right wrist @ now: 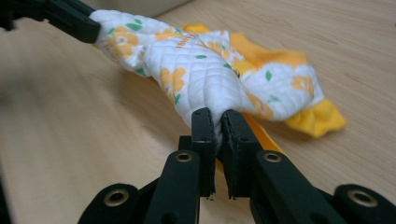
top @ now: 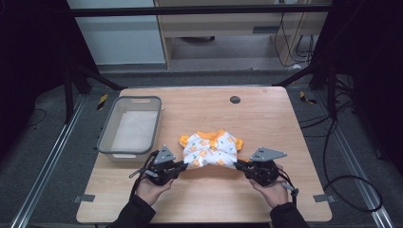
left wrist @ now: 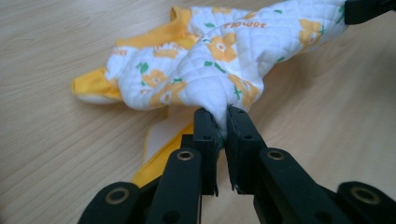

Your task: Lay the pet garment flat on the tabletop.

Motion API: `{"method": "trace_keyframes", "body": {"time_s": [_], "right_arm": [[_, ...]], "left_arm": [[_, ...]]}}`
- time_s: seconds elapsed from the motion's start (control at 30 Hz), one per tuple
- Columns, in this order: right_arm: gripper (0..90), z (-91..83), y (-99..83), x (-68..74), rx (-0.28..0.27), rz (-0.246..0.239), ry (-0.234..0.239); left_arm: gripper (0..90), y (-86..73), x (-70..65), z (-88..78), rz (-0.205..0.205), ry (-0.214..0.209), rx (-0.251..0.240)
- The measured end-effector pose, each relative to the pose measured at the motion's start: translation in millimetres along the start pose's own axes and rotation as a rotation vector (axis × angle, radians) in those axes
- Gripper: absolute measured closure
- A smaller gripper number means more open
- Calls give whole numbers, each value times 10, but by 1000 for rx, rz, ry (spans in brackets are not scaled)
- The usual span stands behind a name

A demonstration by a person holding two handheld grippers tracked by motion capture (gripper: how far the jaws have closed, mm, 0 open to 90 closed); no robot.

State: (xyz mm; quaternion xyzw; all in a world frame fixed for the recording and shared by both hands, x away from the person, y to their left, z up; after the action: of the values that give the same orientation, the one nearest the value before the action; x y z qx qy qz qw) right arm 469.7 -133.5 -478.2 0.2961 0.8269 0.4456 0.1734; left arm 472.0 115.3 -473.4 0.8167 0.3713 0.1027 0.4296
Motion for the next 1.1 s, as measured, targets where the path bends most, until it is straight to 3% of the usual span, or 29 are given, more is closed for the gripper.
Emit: {"method": "trace_keyframes", "body": {"time_s": [0.07, 0.2, 0.23, 0.27, 0.3, 0.33, 0.4, 0.43, 0.53, 0.67, 0.73, 0.8, 0.83, 0.97, 1.03, 1.07, 1.1], "right_arm": [[837, -109, 53, 68, -6, -5, 20], [836, -158, 139, 70, 19, 34, 29], [834, -70, 143, -16, 56, 87, 15], [834, -70, 143, -16, 56, 87, 15], [828, 77, 132, -150, 80, 128, -4], [828, 77, 132, -150, 80, 128, -4], [823, 259, 88, -300, 113, 169, -45], [814, 446, 16, -408, 141, 168, -79], [805, 590, -58, -462, 157, 154, -106], [779, 694, -114, -472, 149, 121, -139], [716, 601, -57, -450, 119, 88, -148], [681, 492, -7, -422, 86, 77, -147], [670, 429, 15, -411, 69, 65, -143], [620, 232, 45, -376, 20, 55, -133], [567, 52, -15, -331, -2, 59, -125], [567, 52, -15, -331, -2, 59, -125], [553, -35, -112, -304, -3, 69, -124]], "left_arm": [[829, 55, -58, -95, 9, -7, -9], [820, 141, -43, -106, -24, -4, 7], [818, 172, 49, -4, -61, 15, 28], [817, 172, 49, -4, -61, 15, 28], [813, 185, 119, 68, -88, 24, 38], [813, 192, 186, 147, -115, 45, 42], [805, 172, 331, 311, -152, 90, 67], [797, 151, 390, 389, -175, 100, 74], [777, 54, 513, 577, -208, 114, 96], [664, -14, 558, 627, -190, 136, 92], [532, 40, 563, 487, -163, 156, 28], [456, 72, 537, 354, -149, 139, -12], [448, 72, 537, 354, -149, 139, -12], [406, 35, 457, 83, -112, 121, -56], [381, -31, 422, 15, -87, 123, -46], [381, -80, 407, -13, -76, 124, -40], [381, -185, 394, -28, -82, 129, -25]]}}
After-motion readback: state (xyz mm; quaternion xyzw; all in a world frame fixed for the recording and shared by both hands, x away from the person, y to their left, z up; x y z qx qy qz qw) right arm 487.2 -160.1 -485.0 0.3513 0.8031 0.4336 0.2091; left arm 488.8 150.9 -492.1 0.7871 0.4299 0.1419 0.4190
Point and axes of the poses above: each handheld gripper's, and its own axes: z roughly forward along the jaws, y roughly out of its top, x roughly to its left, the point moved 7 cm from there along z, roughly forward along the jaws, and after that the axes turned 6 degrees about -z, right-handed, at the moved point
